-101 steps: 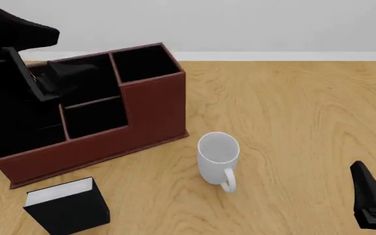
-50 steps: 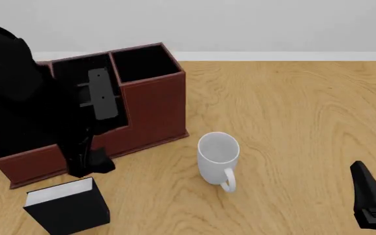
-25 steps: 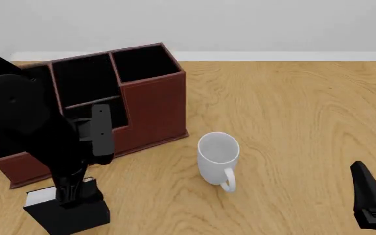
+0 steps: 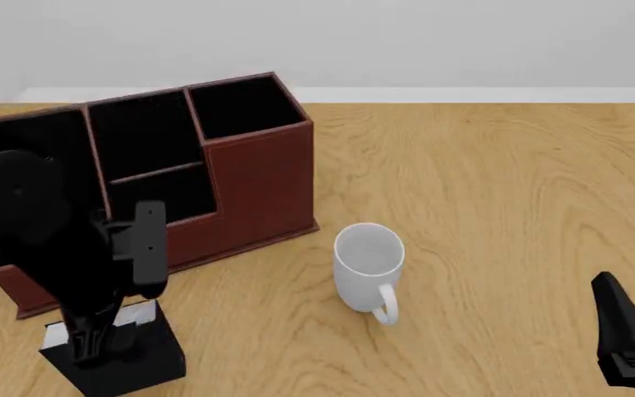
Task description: Pick up the book and place it in the front compartment of the caddy.
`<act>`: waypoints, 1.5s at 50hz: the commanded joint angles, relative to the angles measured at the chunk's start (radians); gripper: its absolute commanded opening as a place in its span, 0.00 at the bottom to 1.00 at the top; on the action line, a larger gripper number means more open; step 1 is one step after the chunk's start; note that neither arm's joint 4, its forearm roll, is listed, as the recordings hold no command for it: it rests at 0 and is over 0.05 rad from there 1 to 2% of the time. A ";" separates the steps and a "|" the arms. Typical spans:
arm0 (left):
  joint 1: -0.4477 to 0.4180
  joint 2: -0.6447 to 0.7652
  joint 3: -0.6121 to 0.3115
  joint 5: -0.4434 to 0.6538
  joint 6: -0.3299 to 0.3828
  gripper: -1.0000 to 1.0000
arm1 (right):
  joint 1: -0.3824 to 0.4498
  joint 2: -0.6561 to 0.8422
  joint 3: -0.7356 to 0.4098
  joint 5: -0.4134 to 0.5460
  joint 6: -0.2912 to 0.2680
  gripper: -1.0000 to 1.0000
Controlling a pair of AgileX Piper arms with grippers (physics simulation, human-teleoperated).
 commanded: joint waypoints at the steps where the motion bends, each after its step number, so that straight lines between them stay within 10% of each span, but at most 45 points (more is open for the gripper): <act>1: -0.007 -0.006 0.035 0.000 -0.018 1.00 | 0.000 0.000 0.000 0.000 0.000 1.00; 13: -0.022 -0.017 0.068 0.000 -0.054 1.00 | 0.000 0.000 0.000 0.000 0.000 1.00; 49: 0.216 -0.047 0.126 -0.016 0.156 1.00 | 0.000 0.000 0.000 0.000 0.000 1.00; 50: 0.236 -0.048 0.127 -0.028 0.181 0.00 | 0.000 0.000 0.000 0.000 0.000 1.00; 53: 0.298 -0.067 0.133 -0.059 0.276 0.00 | 0.000 0.000 0.000 0.000 0.000 1.00; 75: 0.097 -0.095 0.064 -0.001 0.139 0.00 | 0.000 0.000 0.000 0.000 0.000 1.00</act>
